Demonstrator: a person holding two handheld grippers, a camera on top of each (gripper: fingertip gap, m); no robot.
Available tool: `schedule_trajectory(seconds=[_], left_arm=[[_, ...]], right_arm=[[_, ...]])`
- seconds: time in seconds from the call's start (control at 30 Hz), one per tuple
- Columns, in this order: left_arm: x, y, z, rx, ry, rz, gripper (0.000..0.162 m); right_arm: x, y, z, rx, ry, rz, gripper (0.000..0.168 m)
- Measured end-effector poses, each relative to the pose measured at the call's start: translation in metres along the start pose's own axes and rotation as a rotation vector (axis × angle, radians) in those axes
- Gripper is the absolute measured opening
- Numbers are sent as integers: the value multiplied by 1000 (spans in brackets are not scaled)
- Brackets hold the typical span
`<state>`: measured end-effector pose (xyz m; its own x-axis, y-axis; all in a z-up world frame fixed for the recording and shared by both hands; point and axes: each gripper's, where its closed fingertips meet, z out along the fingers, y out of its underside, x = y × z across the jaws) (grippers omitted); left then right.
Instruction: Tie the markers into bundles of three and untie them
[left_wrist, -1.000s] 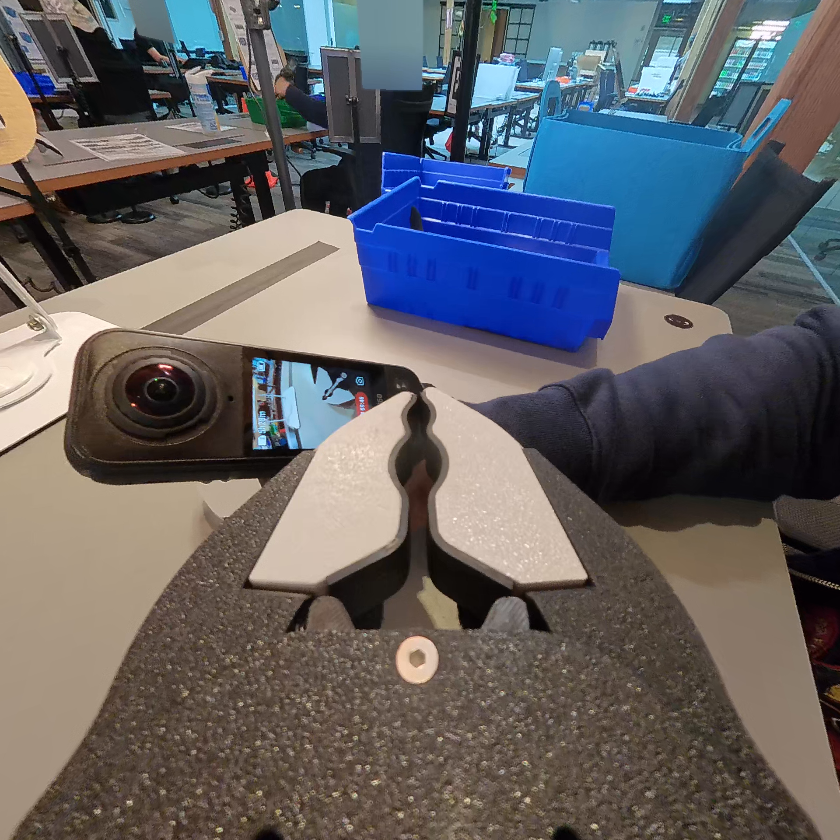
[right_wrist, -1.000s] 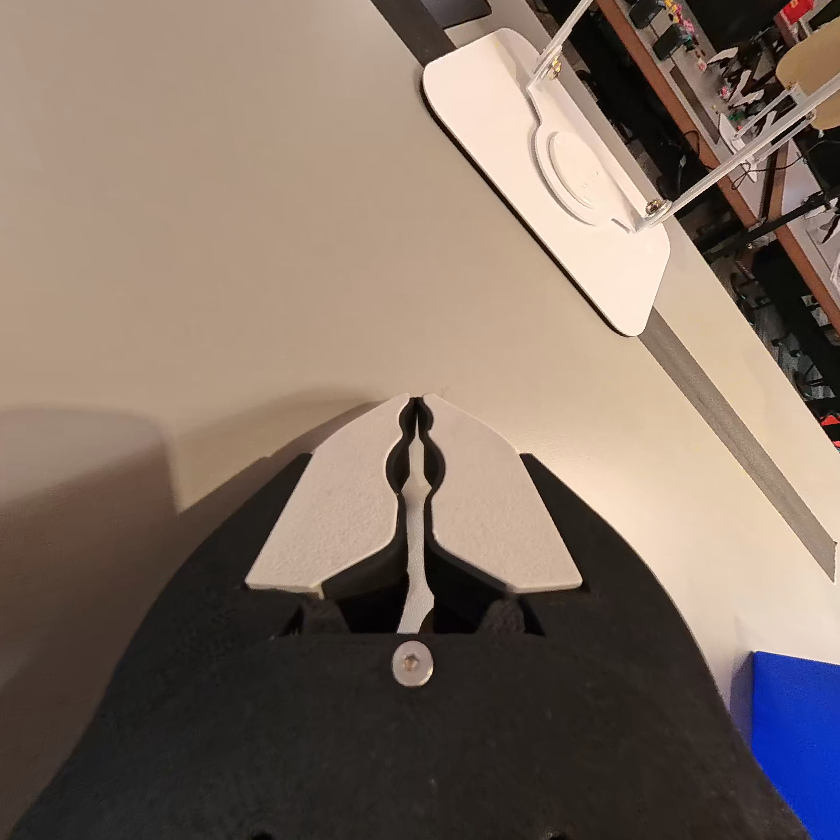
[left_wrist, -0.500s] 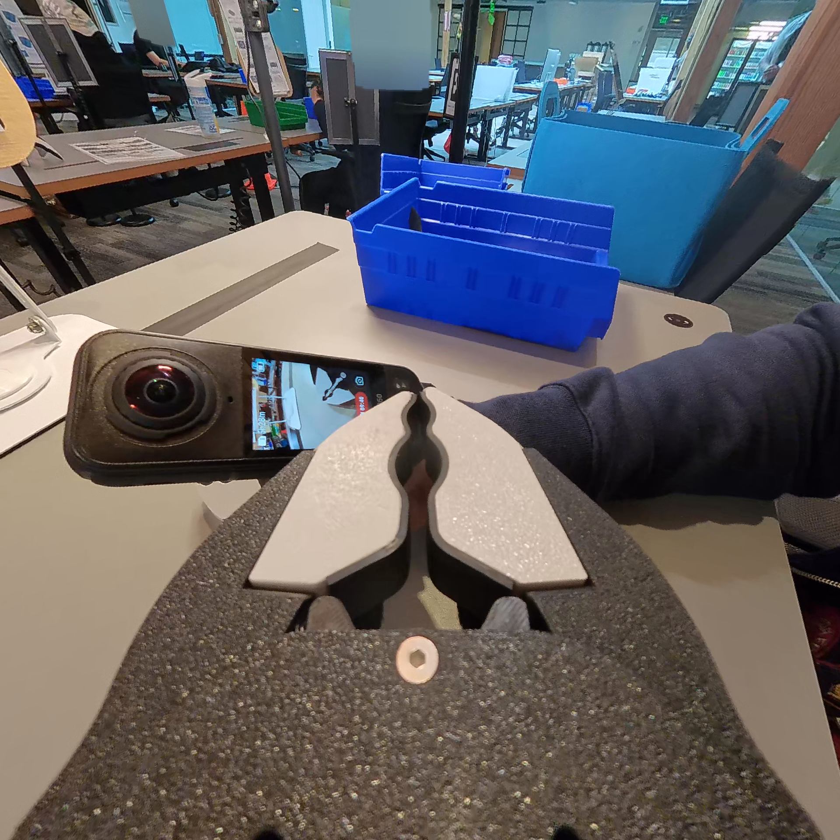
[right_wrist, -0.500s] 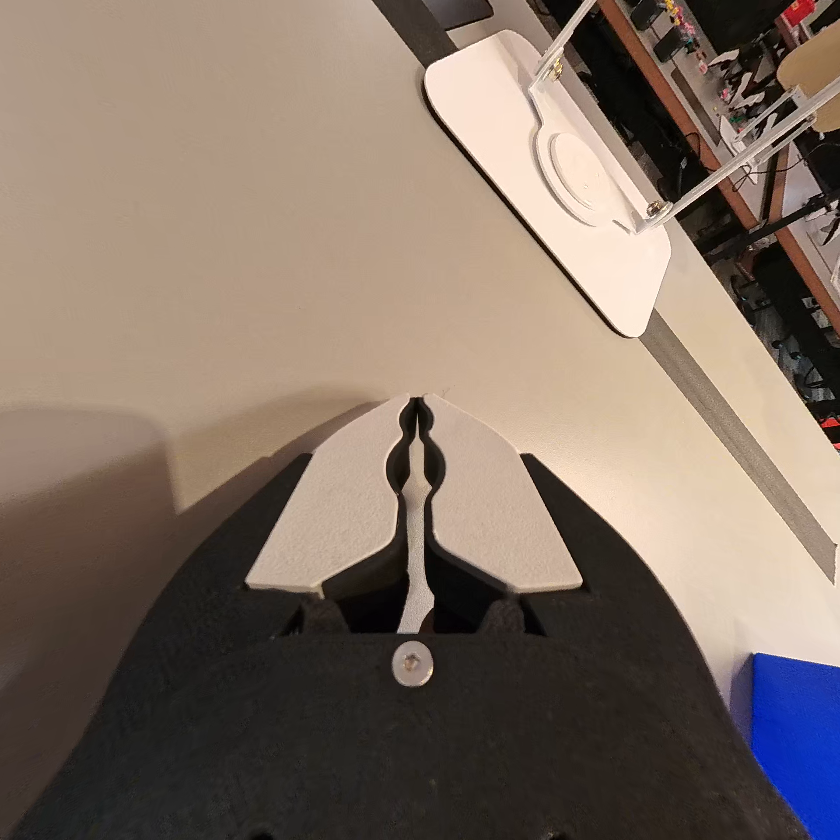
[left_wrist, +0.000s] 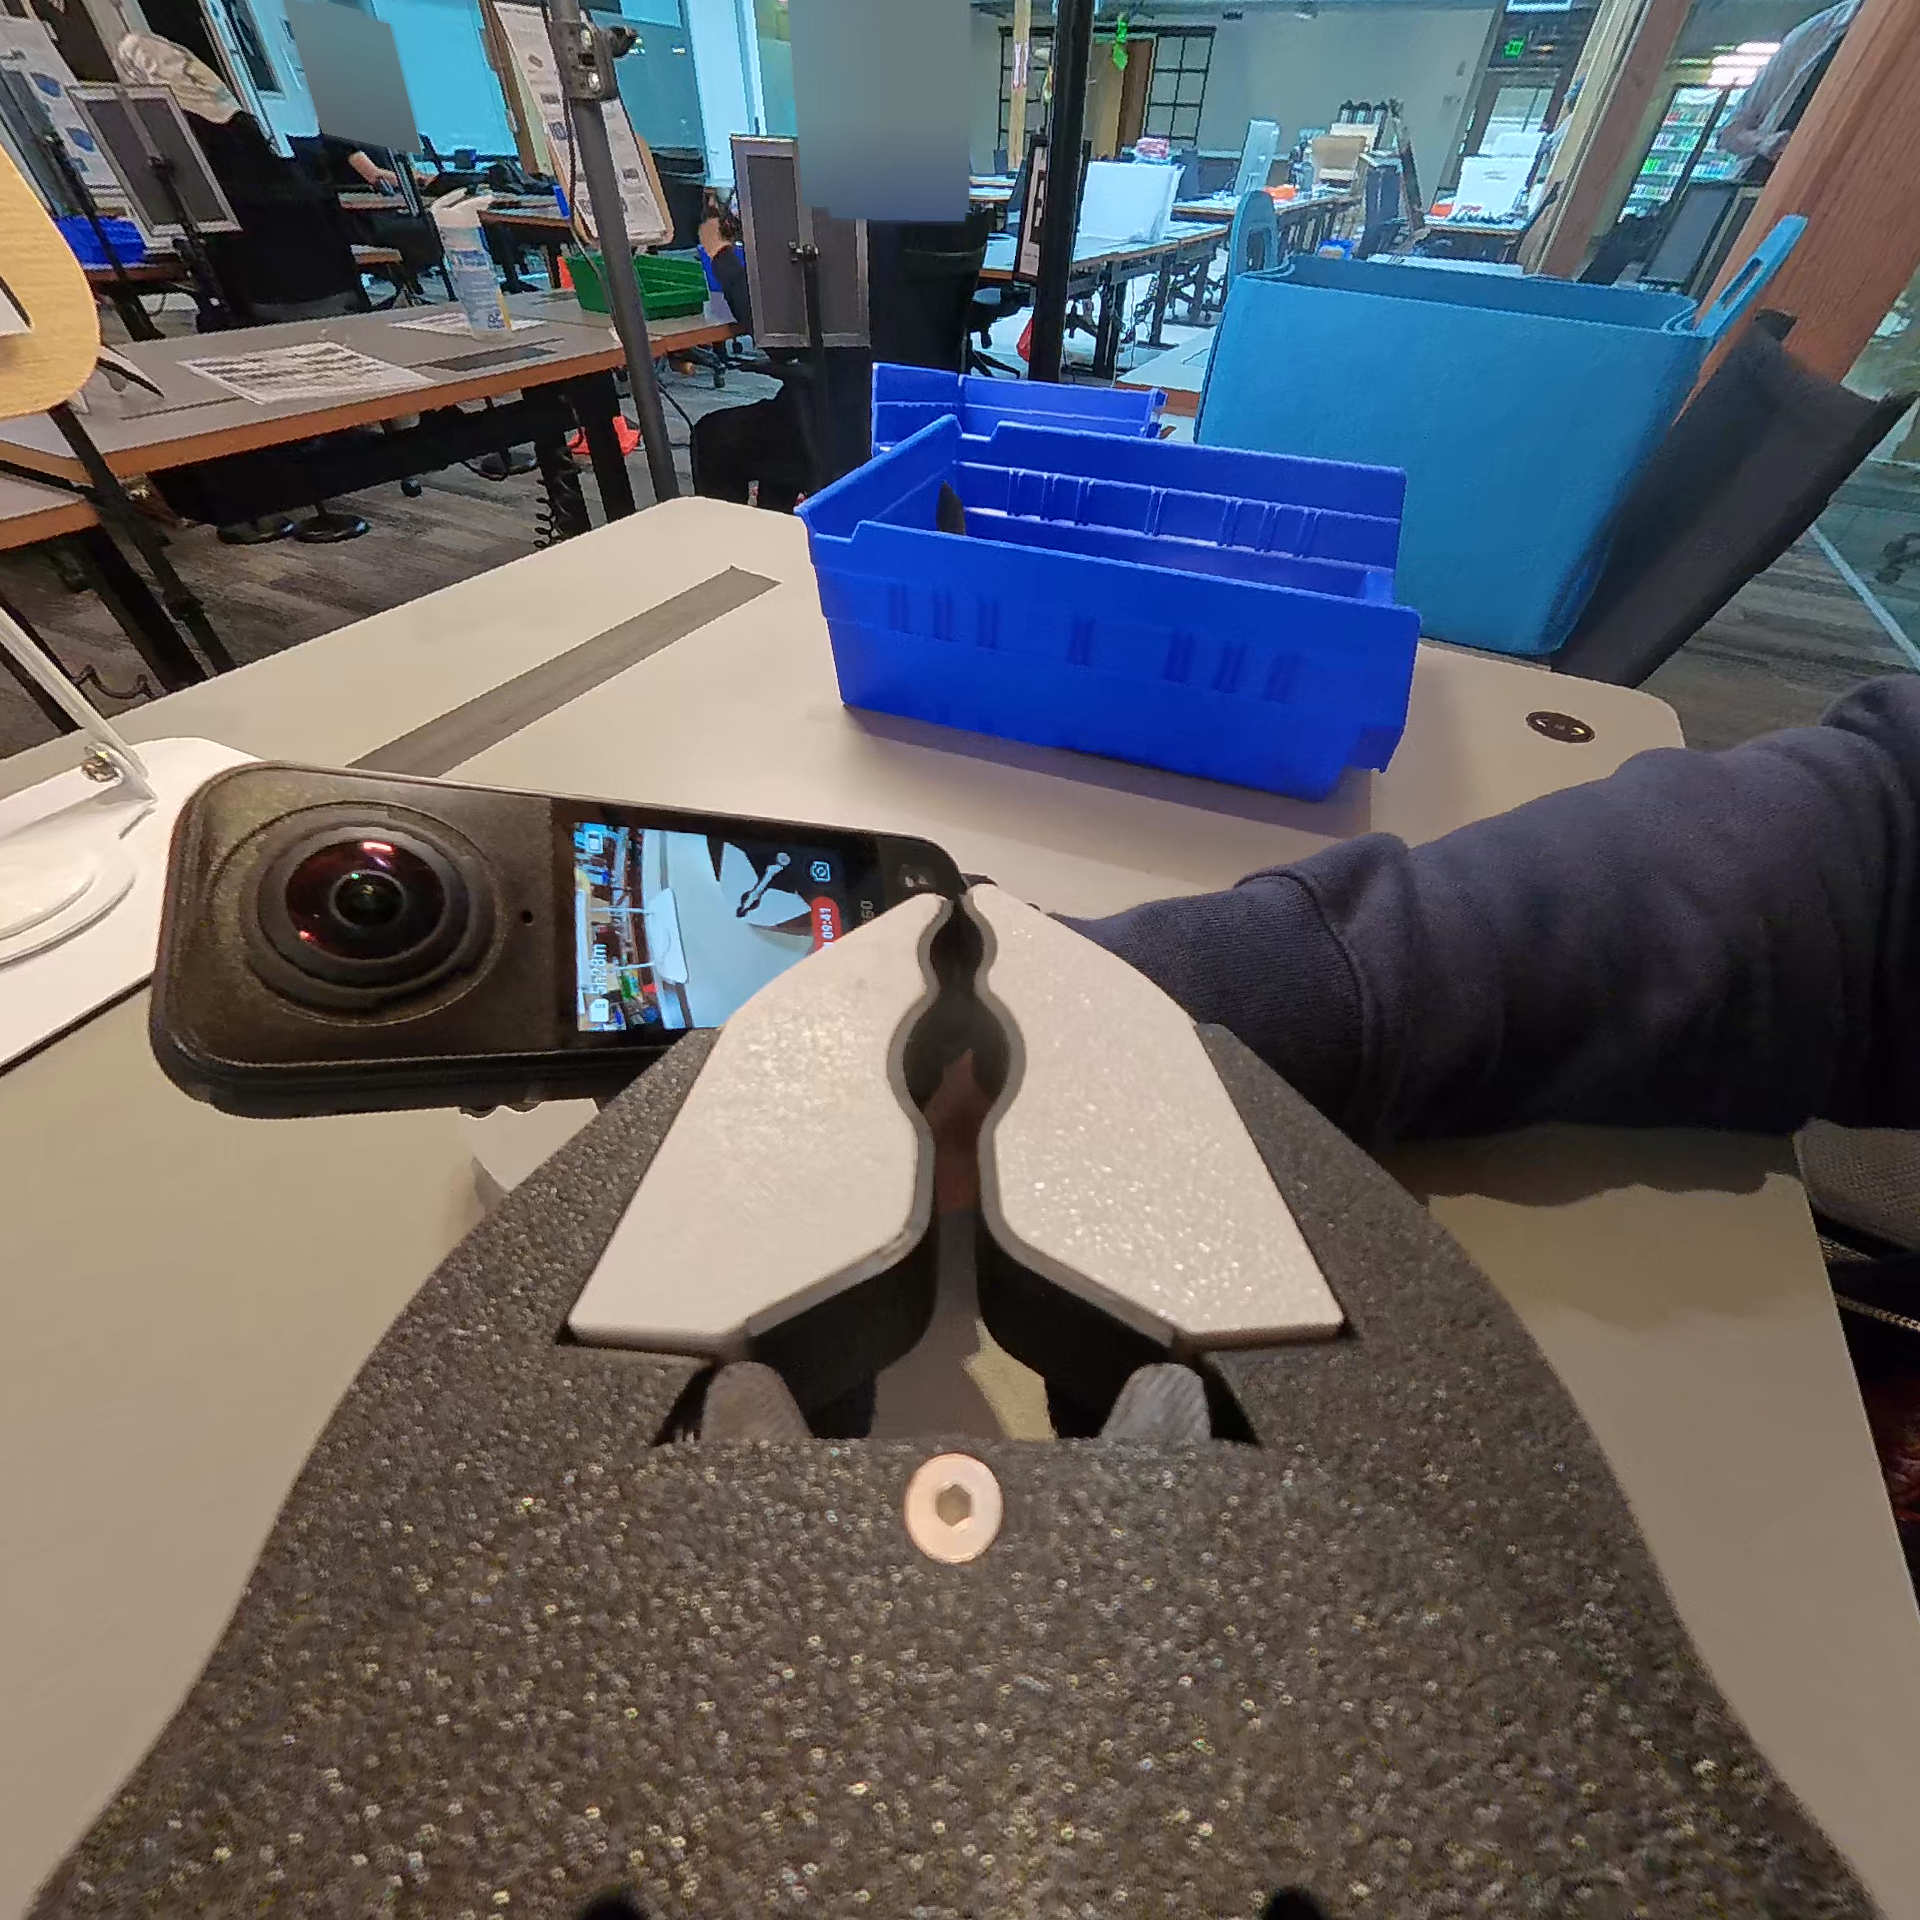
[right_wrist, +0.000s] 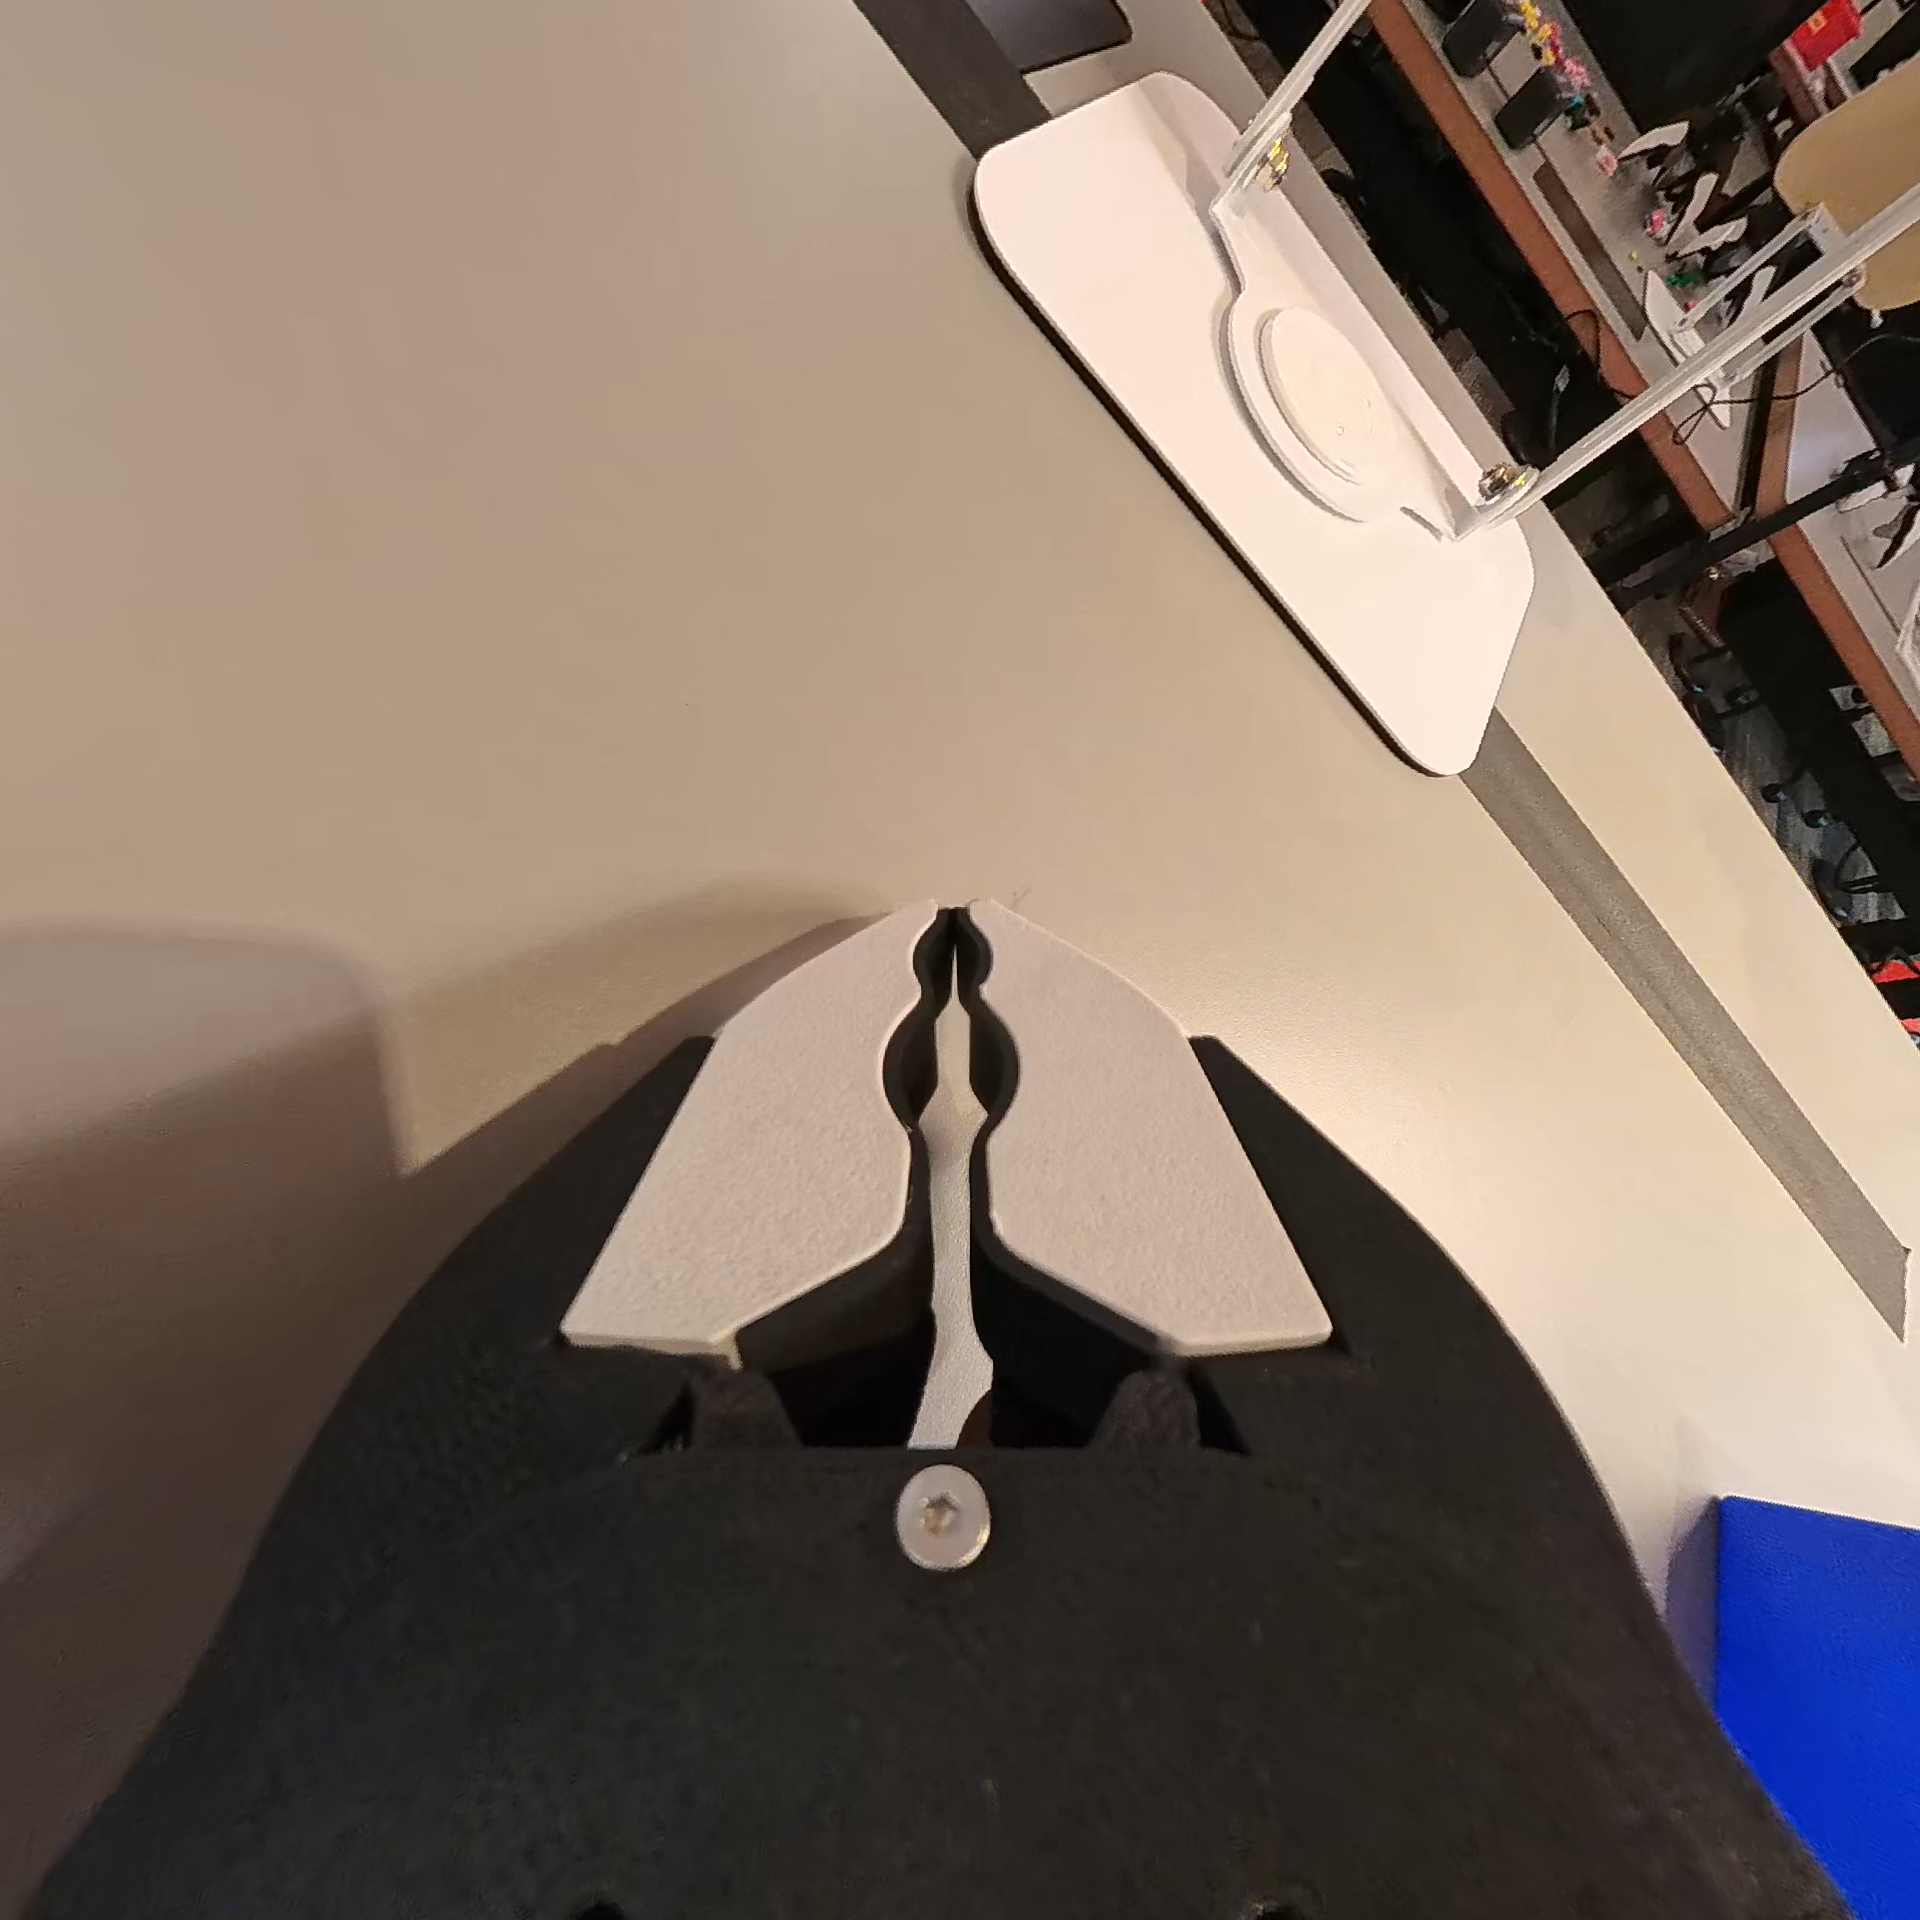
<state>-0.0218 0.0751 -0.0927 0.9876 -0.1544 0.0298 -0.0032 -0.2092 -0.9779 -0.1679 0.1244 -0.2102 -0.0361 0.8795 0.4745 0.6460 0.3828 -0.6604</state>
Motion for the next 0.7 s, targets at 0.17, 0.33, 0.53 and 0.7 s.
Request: schedule_trajectory(seconds=[0.17, 0.33, 0.53, 0.7], left_arm=[[0, 0, 0, 6, -2, 4, 0], [0, 1, 0, 9, -8, 15, 0], [0, 0, 0, 17, -8, 20, 0], [-1, -11, -6, 107, 3, 50, 0]], right_arm=[[0, 0, 0, 1, 2, -2, 0], [0, 0, 0, 1, 2, -3, 0], [0, 0, 0, 0, 0, -2, 0], [0, 0, 0, -2, -16, 11, 0]])
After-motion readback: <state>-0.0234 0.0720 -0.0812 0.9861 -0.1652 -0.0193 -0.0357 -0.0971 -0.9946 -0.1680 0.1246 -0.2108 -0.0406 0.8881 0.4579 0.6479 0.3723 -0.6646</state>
